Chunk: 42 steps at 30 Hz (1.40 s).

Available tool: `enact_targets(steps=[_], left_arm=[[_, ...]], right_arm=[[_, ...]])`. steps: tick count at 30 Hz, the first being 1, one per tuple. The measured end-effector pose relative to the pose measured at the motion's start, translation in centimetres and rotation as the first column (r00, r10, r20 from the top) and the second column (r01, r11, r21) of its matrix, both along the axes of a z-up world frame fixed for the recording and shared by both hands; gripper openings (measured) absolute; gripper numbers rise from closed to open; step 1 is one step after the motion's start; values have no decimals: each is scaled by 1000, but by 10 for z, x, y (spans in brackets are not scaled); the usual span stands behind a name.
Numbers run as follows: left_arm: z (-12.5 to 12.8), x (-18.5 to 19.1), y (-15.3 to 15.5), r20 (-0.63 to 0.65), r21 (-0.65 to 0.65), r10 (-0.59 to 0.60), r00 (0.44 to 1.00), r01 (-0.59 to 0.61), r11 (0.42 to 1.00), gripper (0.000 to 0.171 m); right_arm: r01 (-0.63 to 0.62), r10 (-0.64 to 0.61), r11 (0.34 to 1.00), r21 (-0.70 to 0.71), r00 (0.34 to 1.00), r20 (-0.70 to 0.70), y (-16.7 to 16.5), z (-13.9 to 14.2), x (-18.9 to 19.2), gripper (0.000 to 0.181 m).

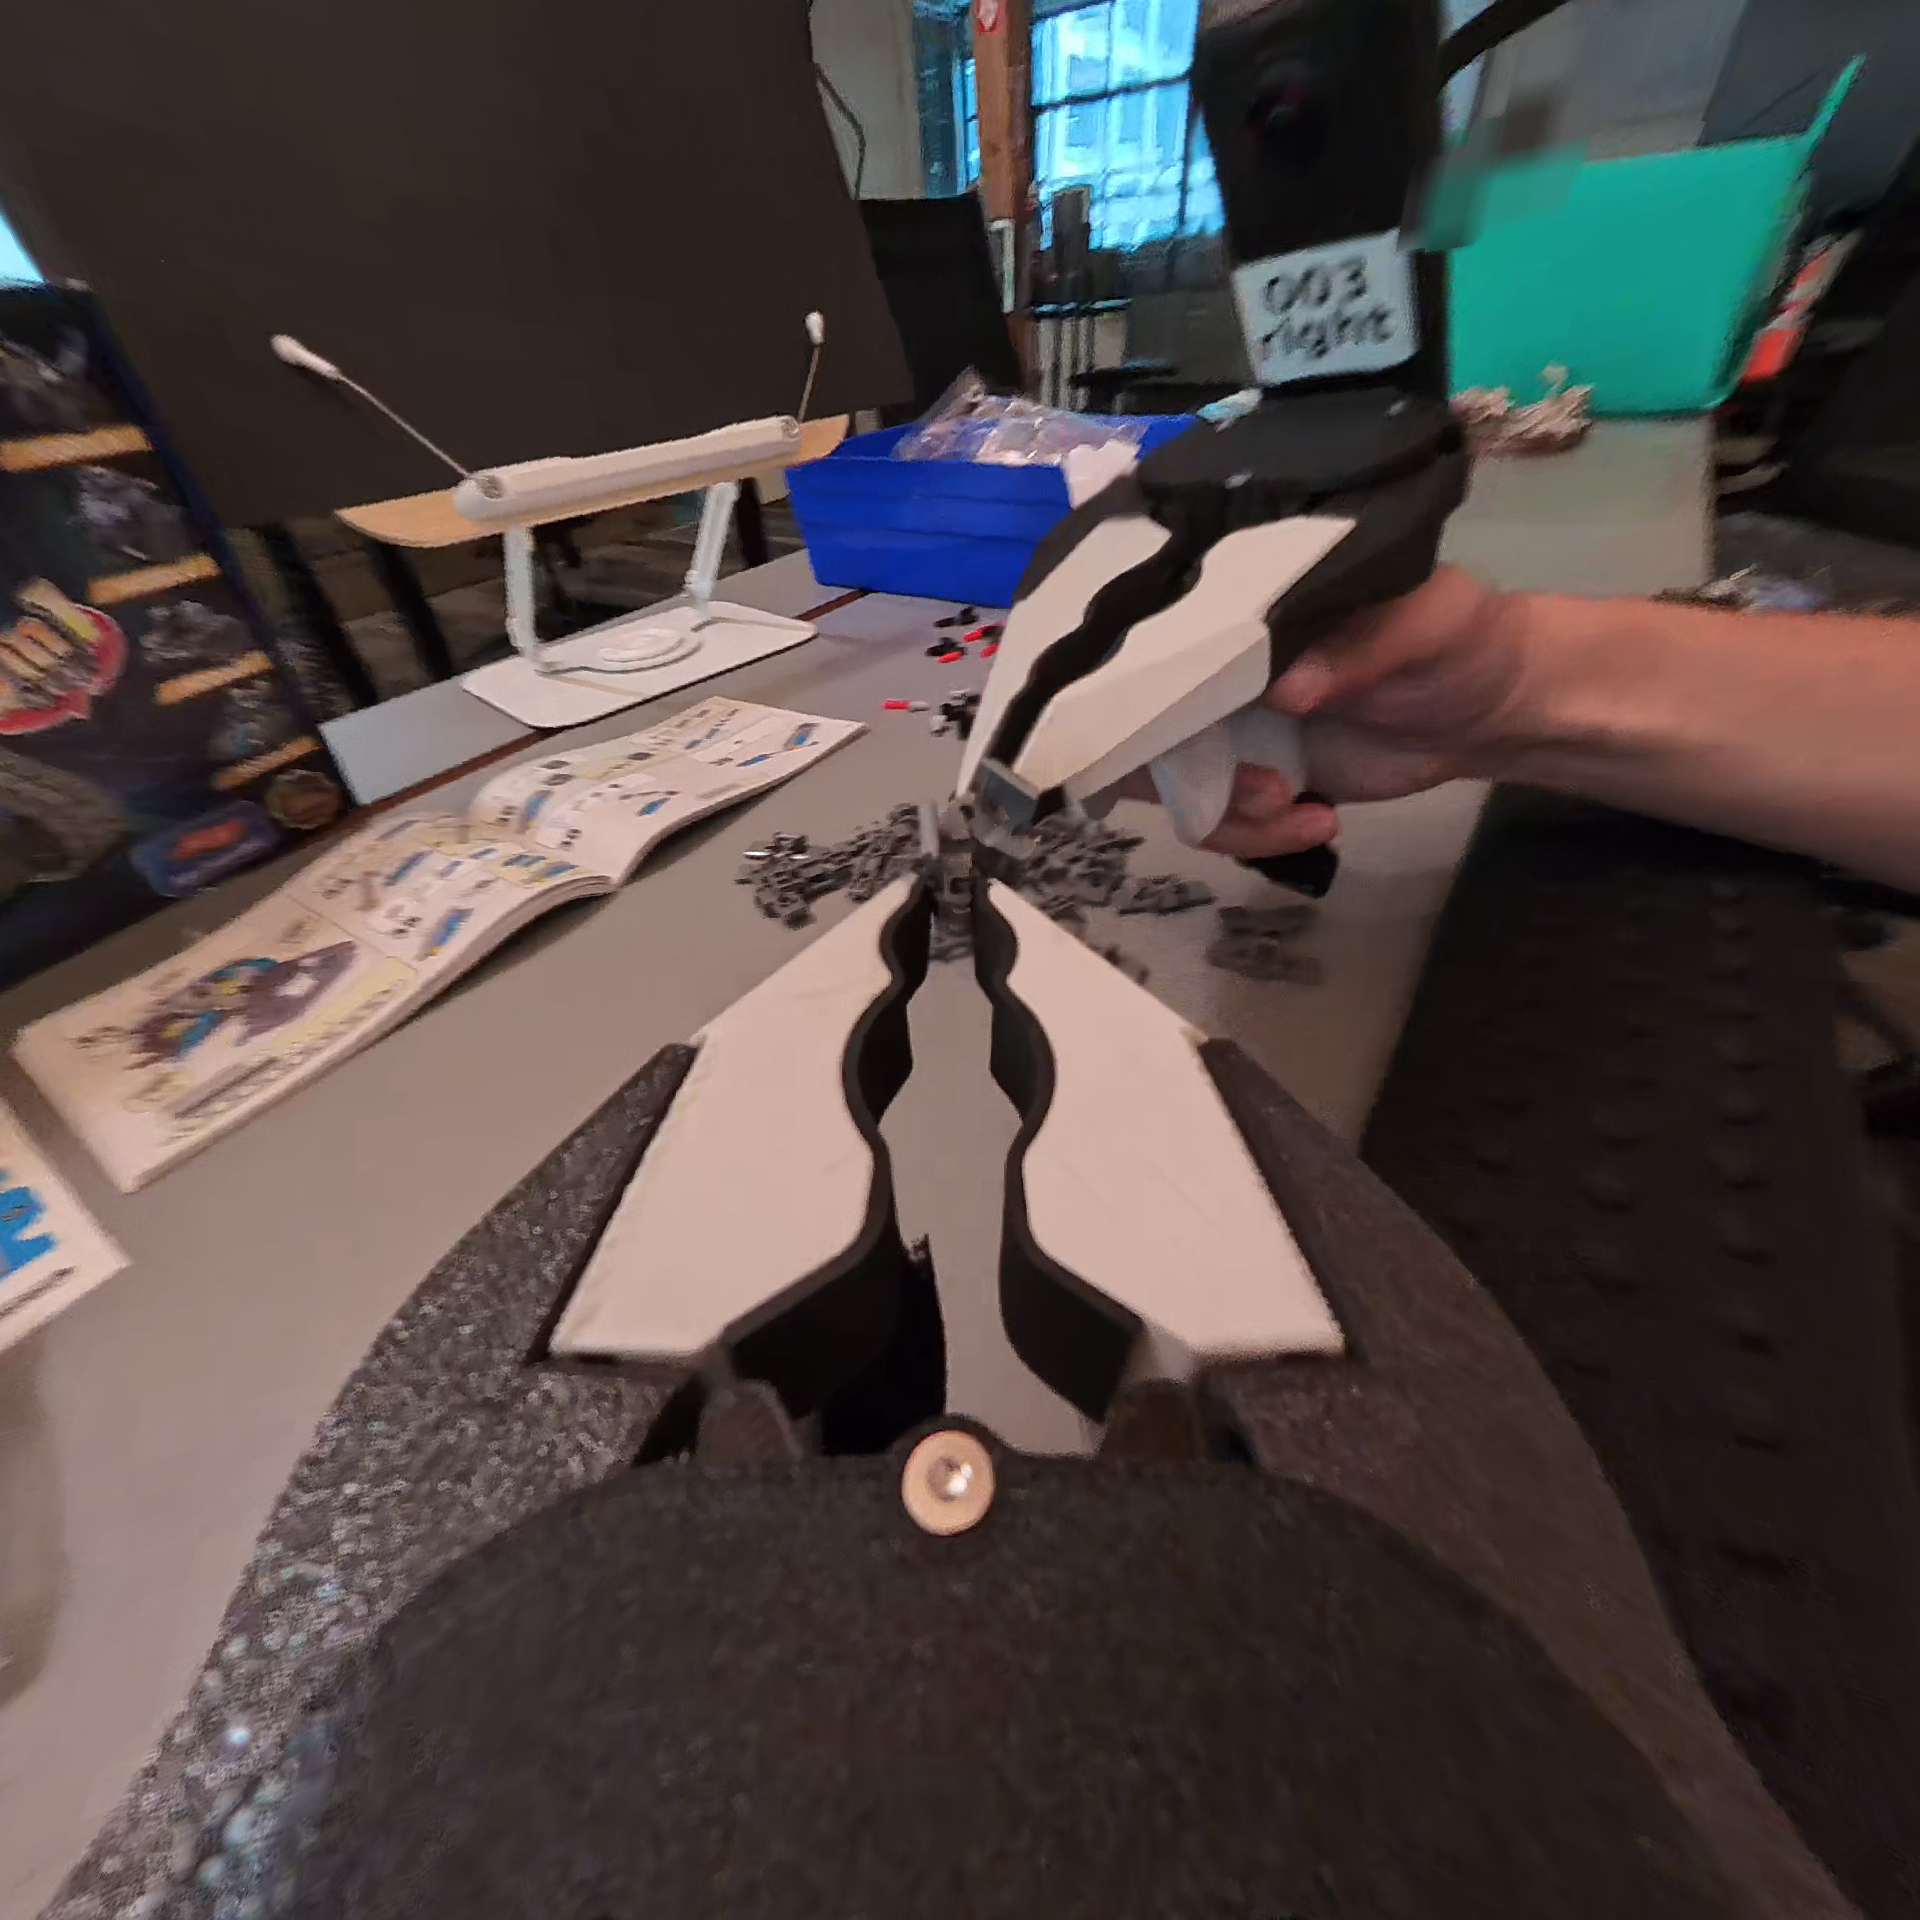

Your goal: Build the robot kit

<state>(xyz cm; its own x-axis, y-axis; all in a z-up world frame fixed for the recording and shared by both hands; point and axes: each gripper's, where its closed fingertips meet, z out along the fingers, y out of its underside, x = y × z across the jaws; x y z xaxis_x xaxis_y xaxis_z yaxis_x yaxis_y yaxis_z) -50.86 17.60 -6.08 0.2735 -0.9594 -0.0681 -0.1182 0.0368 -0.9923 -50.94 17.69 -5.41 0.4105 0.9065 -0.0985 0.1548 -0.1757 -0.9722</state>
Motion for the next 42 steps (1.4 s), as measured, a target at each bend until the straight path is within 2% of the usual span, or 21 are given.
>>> enact_targets(steps=[3,8,12,15,19,23,28,34,37,42], left_arm=[[-4,-1,4,-46,68,45,998,-42,997,7],[-5,-3,7,-76,166,96,993,-82,983,7],[-6,-1,2,-94,205,85,992,-65,977,6],[-14,3,-7,-140,220,44,989,-12,975,6],[-27,10,-26,-211,188,-61,975,102,977,6],[-35,13,-31,-251,164,-98,963,142,976,6],[-36,13,-24,-251,142,-71,965,109,984,6],[-29,6,-4,-169,20,-27,985,30,999,6],[-27,2,2,-151,-10,-9,989,7,1000,6],[-30,2,5,-163,-13,3,987,-5,1000,7]], right_arm=[[42,-52,994,104,994,100,4,-5,-1,2],[53,-76,984,173,989,128,5,-4,-3,0],[16,-21,998,60,997,73,1,-6,-1,0],[-66,68,997,-39,996,62,-8,-14,2,0],[-208,220,967,-145,973,65,-28,-28,9,0],[-246,263,946,-211,963,53,-33,-35,12,0],[-225,237,950,-218,971,33,-25,-36,11,0],[-46,49,998,-51,997,63,-6,-29,4,2],[-34,34,999,-6,996,81,-11,-26,-4,27],[-12,2,998,58,987,162,-11,-30,-6,34]])
